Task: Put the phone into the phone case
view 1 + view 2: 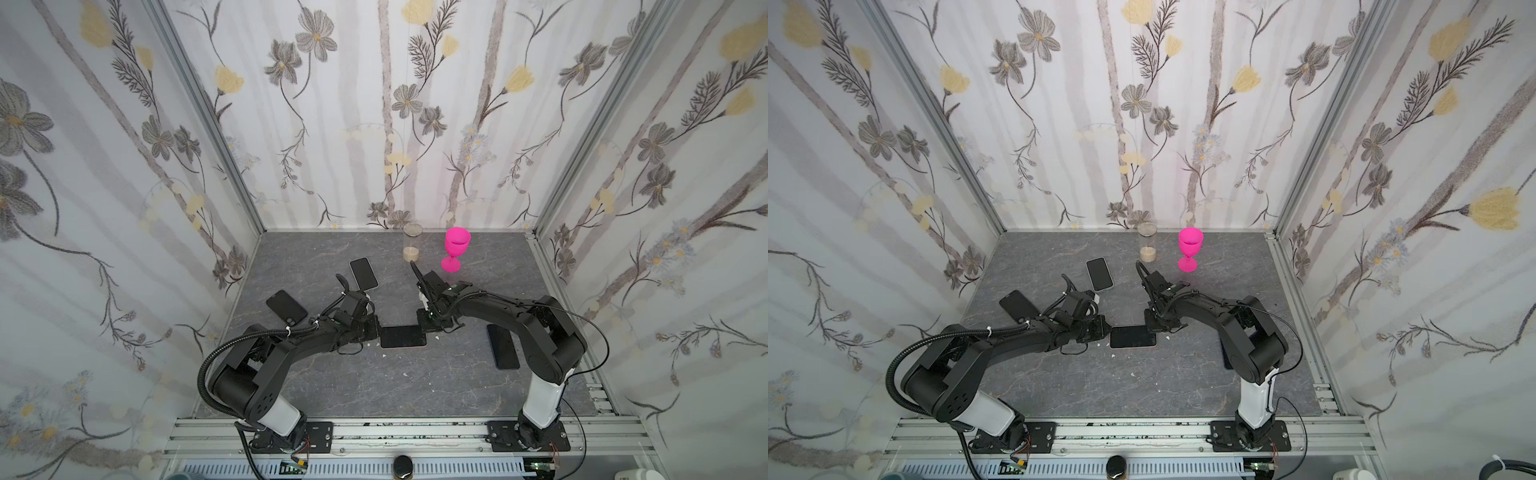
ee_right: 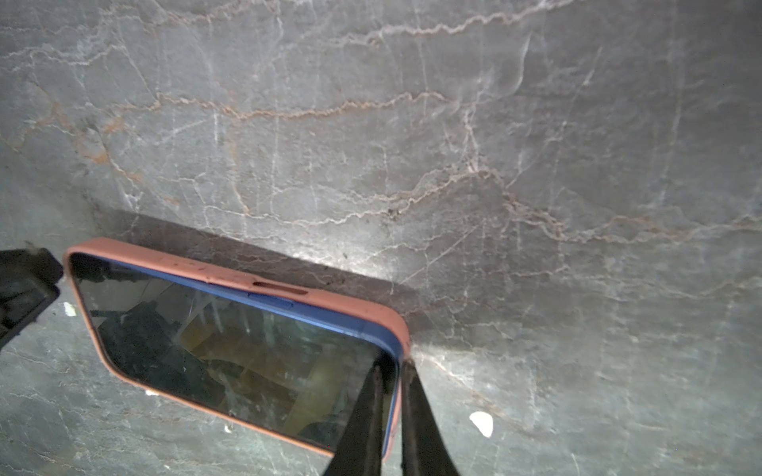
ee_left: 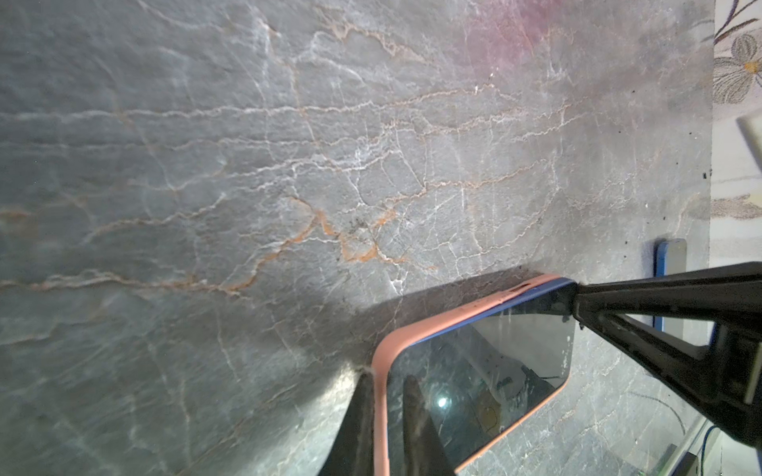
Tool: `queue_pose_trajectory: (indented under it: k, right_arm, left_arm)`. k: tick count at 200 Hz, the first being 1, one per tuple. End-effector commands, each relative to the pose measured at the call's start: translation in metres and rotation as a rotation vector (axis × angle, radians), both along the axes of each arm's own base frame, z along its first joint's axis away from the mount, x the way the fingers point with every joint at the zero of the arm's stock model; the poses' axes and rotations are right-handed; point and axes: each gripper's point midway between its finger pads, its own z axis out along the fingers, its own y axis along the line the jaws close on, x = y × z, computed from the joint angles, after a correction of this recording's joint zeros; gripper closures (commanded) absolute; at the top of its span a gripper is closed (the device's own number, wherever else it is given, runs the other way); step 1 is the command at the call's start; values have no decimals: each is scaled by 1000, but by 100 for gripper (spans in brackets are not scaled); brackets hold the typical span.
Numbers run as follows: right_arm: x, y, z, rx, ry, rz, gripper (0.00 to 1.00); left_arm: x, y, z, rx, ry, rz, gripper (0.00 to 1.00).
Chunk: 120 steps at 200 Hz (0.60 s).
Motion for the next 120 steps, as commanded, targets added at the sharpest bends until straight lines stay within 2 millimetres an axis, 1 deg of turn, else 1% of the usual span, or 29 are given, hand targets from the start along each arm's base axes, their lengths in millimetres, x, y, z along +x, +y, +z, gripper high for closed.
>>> queue_pose_trajectory:
  k: [1,15,23,51,120]
  right_arm:
    - [-3,-5,-7,-31,20,0,87]
    - [-5,-7,-10,-36,30,0,88]
    - [-6,-7,-11,-36,35,2,88]
    - [-11,-7,-17,-41,62,14,88]
    - [-22,-15,-36,-81,117,30,89]
  left_arm:
    - [1,-1,-2,-5,-5,-2,87]
    - [0,-1,-5,-3,4,-2,87]
    - [0,-1,-6,-4,6,-4,90]
    - [-2,0,-10,2,9,-1,91]
    - [-2,-1,-13,1,17,0,90]
